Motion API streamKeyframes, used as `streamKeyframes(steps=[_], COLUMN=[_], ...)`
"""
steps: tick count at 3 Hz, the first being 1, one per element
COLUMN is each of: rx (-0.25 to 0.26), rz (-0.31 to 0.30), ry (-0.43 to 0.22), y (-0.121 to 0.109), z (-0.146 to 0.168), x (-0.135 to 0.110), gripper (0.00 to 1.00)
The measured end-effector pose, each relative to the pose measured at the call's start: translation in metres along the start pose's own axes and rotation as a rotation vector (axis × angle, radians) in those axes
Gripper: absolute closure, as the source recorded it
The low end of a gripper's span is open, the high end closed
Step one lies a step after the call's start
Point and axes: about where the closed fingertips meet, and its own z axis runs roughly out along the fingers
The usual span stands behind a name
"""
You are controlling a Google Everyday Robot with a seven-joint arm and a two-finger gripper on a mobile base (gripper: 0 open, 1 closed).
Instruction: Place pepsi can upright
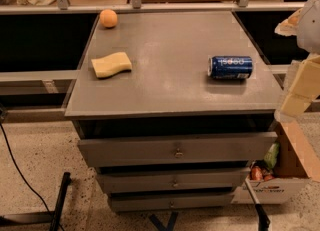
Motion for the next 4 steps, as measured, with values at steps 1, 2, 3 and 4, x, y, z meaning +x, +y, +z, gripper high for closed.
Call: streamKeyframes(steps=[1,2,3,4], rx=[0.0,0.023,0.043,0.04], rz=[0.0,-0.021,-0.068,-0.141], ry=[0.0,0.022,0.065,0.107], y=[0.0,-0.007,-0.025,-0.043], z=[0.0,-0.004,-0.006,0.003], x=[0.0,0.0,0.0,-0.006], gripper=[0.0,0.0,0.0,0.0])
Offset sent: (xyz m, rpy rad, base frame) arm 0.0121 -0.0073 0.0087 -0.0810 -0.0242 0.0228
